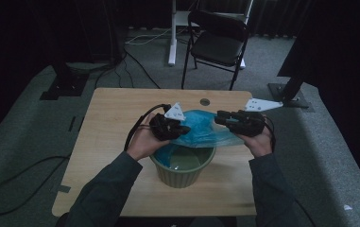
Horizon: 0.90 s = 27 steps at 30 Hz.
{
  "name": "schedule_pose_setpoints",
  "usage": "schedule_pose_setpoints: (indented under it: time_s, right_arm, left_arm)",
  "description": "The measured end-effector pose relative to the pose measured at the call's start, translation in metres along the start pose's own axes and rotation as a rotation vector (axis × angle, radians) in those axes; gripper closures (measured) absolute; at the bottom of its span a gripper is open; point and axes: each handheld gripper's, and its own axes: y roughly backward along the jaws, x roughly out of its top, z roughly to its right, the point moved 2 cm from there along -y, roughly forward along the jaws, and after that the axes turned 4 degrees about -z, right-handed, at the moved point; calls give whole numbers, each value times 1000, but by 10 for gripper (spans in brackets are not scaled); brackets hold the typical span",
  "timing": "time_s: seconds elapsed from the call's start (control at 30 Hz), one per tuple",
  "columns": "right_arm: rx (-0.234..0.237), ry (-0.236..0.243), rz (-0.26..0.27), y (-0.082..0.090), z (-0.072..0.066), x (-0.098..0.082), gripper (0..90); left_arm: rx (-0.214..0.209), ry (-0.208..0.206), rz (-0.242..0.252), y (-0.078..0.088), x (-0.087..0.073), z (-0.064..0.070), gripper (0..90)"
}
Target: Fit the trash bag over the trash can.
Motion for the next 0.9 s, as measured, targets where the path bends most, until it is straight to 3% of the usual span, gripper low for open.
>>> schedule_pose_setpoints:
  time_s: [0.1,0.33,0.43,0.47,0.5,0.53,0.57,0.6,0.63,0.67,0.9]
  right_arm:
    - [-8,2,-7,-1,0,-1,633]
    - [62,29,-69,-17,-8,-2,551]
    - [67,38,-89,-22,-10,-1,553]
    - [56,47,-107,-27,-11,0,613]
    - [56,47,-107,-27,-11,0,613]
    - [64,55,-117,-31,-12,1,714]
    - [64,55,-117,-31,-12,1,714]
    - [54,65,-120,-34,-13,1,806]
    - [54,65,-120,-34,-13,1,806]
    - [45,71,-119,-35,-14,1,876]
    - [48,82,-108,-33,-17,1,892]
  left_arm:
    - [0,-8,-4,2,-3,2,896]
    - [-16,-4,-6,6,-12,6,896]
    - [-12,-10,-8,6,-13,8,896]
    - [-16,-16,-6,7,-13,9,896]
    - [-16,-16,-6,7,-13,9,896]
    - [-17,-18,-4,7,-12,10,896]
    - [-17,-18,-4,7,-12,10,896]
    - [-19,-15,-1,8,-12,9,895]
    - [-19,-15,-1,8,-12,9,892]
    - [-13,-3,8,8,-12,8,869]
    - [20,21,42,14,-6,3,667]
